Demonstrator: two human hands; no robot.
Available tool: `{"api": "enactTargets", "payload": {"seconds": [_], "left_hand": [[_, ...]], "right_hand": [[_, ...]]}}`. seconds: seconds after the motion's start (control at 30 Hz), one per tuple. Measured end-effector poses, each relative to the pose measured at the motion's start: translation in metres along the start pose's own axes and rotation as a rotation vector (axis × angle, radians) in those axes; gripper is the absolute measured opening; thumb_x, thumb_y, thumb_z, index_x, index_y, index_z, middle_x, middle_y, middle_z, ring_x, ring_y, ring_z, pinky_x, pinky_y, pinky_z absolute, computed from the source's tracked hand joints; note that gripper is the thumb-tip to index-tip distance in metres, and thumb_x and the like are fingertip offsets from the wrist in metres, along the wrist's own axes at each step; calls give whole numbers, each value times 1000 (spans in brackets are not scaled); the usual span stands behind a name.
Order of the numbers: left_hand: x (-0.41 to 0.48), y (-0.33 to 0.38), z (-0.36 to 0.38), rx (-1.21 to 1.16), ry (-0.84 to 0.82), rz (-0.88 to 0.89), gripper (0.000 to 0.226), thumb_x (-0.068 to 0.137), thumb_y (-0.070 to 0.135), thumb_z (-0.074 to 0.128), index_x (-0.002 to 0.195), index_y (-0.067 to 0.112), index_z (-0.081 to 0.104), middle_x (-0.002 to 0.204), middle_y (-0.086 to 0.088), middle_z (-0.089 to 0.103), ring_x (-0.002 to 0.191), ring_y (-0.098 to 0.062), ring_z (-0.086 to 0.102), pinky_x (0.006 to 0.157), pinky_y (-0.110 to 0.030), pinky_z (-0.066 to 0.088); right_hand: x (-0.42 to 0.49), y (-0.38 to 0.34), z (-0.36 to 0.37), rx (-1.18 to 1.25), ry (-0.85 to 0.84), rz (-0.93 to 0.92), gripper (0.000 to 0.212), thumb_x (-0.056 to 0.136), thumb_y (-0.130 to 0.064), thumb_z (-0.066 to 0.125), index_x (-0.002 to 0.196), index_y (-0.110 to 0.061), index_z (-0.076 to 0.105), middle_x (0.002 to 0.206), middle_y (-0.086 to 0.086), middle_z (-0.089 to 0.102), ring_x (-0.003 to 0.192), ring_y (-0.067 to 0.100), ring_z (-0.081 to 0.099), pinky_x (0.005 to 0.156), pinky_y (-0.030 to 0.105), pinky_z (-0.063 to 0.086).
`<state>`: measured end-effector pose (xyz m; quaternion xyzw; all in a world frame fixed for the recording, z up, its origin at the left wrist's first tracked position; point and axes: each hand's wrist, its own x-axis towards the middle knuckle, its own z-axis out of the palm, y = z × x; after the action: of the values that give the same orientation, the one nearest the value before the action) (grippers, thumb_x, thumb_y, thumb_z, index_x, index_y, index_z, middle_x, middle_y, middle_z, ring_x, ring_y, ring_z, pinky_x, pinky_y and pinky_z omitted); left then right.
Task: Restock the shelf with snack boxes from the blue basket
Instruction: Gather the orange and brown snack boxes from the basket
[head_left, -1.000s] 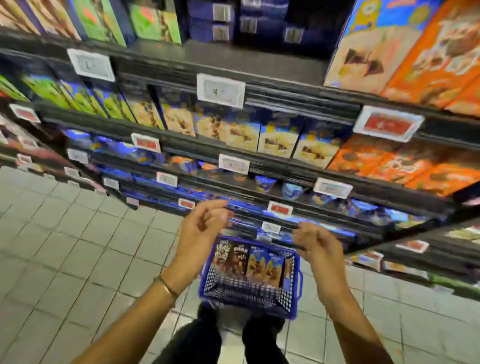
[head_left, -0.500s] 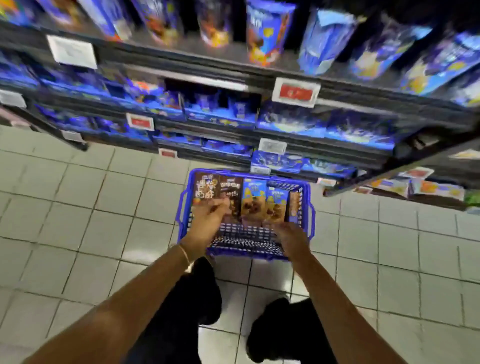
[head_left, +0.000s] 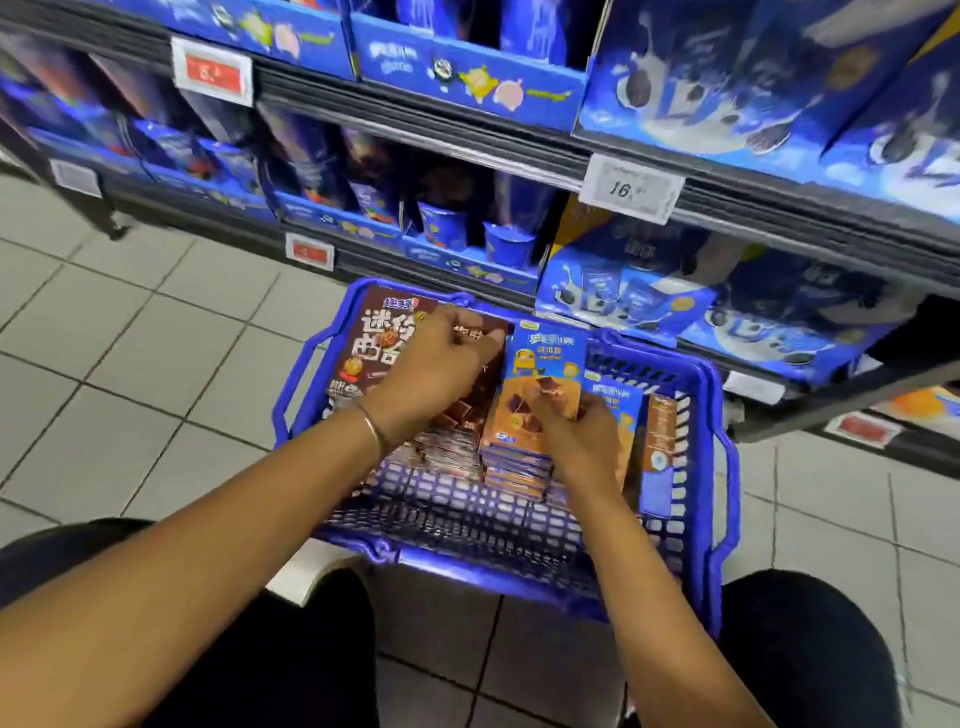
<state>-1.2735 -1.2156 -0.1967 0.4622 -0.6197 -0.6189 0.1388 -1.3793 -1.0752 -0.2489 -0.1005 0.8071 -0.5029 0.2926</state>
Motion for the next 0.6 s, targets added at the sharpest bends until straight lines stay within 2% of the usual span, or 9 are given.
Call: {"api": "enactTargets", "payload": {"seconds": [0.07,0.13,0.23,0.3,0.37,0.43,0.5,0.57,0.6], "left_hand": [[-1,5,7,21,22,22,18,98,33,73,95,29,57,76,1,62,52,-16,50,52,-31,44],[-7,11,18,-3,14,4,22,97,37,74,101,24,57,87,-6,67,60,-19,56,56,-32,44],[-14,12,31,-77,-15,-96,44,89,53,77,113,21,59,110,-9,71,96,-27,67,78,-39,50],[-20,19,35,-158,-95,-200,68,73,70,77,119,23,62,130,-11,70,120,-32,66,102,-47,50],[-21,22,39,-254,-193,-231,85,70,72,73,132,14,68,138,-15,68,130,-36,63,115,-56,45],[-21,23,38,-325,-201,-195,65,83,63,69,123,12,77,126,-16,75,121,-36,69,113,-56,48],[-20,21,34,-395,-173,-205,48,93,56,68,108,13,83,115,-16,79,110,-36,74,108,-54,53],[-20,20,29,-453,-145,-228,43,98,51,67,104,11,84,112,-19,79,108,-39,75,100,-52,58],[-20,22,25,-449,-112,-213,41,99,49,67,104,12,84,109,-18,80,104,-37,77,90,-48,63]], "right_hand": [[-5,-4,-8,59,-38,11,18,83,-35,81,72,-23,73,69,-4,74,62,4,70,58,25,52],[-11,-13,-18,147,-29,69,23,84,-33,80,84,-11,75,73,3,76,64,9,71,59,27,51],[-17,-29,-32,279,-38,72,26,83,-30,81,90,-6,73,72,2,76,61,8,70,54,21,52],[-21,-41,-37,282,-97,9,25,83,-33,81,88,-9,72,71,0,75,64,9,71,57,20,53],[-28,-53,-39,251,-178,-35,31,82,-38,81,93,-11,71,74,0,76,68,9,73,61,23,55],[-35,-59,-38,229,-249,-69,44,78,-47,80,104,-13,68,79,1,77,75,12,75,70,32,57],[-40,-59,-36,236,-281,-112,50,77,-61,72,106,-21,67,83,-1,78,82,12,75,76,36,60],[-33,-48,-33,341,-214,-51,48,83,-66,62,103,-21,69,90,1,77,85,14,74,75,35,58],[-25,-40,-30,387,-143,11,46,88,-62,60,102,-19,68,91,6,76,83,18,72,74,38,55]]}}
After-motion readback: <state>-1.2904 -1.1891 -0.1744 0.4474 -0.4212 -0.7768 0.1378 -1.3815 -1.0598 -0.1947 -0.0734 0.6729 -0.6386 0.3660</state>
